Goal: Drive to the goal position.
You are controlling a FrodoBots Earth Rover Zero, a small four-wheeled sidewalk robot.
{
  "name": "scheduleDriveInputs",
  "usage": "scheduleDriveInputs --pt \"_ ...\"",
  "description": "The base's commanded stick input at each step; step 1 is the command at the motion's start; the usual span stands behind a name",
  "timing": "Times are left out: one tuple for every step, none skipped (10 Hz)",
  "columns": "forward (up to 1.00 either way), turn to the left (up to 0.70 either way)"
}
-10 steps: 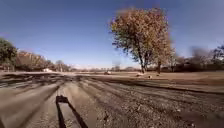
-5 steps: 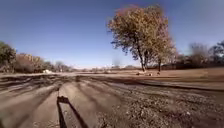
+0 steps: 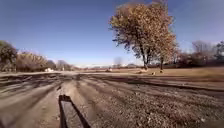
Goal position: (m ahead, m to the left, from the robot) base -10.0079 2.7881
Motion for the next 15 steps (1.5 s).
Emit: scheduleDriveInputs --pt "0.50 0.00" --pt "0.50 0.00" --pt "0.50 0.00" --pt "0.50 0.00" --pt "0.50 0.00" --pt "0.50 0.00" --pt "0.50 0.00" --pt "0.50 0.00" --pt "0.50 0.00" --pt "0.50 0.00" --pt "0.50 0.00" --pt "0.50 0.00" --pt "0.50 0.00" --pt "0.50 0.00" --pt "0.50 0.00"
